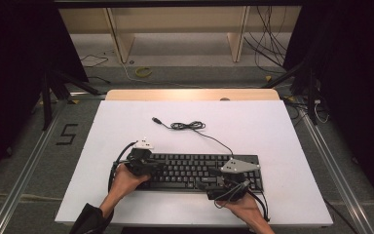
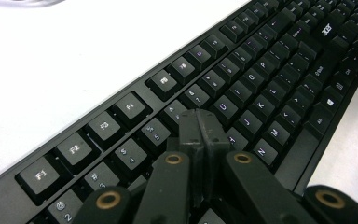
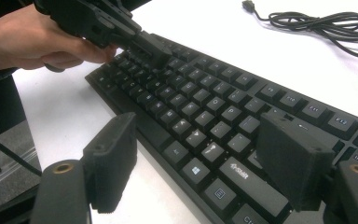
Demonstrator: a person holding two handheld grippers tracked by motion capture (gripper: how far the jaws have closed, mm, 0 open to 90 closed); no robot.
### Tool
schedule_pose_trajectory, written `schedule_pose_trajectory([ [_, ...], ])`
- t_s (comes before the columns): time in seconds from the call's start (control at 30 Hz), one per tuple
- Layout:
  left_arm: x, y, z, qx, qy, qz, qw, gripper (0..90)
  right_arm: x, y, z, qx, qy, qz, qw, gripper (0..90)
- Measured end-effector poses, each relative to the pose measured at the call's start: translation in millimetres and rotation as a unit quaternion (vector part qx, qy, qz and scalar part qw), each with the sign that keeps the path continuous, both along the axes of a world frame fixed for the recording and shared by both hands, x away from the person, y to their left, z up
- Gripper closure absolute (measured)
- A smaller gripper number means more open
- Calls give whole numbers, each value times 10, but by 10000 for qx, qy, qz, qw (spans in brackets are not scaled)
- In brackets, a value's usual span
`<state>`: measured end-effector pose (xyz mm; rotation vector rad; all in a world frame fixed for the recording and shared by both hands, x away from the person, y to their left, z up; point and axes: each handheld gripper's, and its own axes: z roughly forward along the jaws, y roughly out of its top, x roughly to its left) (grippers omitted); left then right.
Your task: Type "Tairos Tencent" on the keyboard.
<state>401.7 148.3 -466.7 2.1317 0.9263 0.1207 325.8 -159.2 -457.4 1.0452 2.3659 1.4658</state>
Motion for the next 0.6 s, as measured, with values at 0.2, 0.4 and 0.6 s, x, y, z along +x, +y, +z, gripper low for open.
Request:
schedule_pose_trajectory([
  [0.2,26,-36,-18,116,15,-60,9999,890,-9,-14,1,4,4,-8,10000,296],
  [0.4,43,-73,-35,161,64,-85,9998,890,-17,-23,2,15,-1,-14,10000,293],
  [0.6,53,-69,-35,198,77,-87,9997,890,-26,-24,3,0,13,-12,10000,291],
])
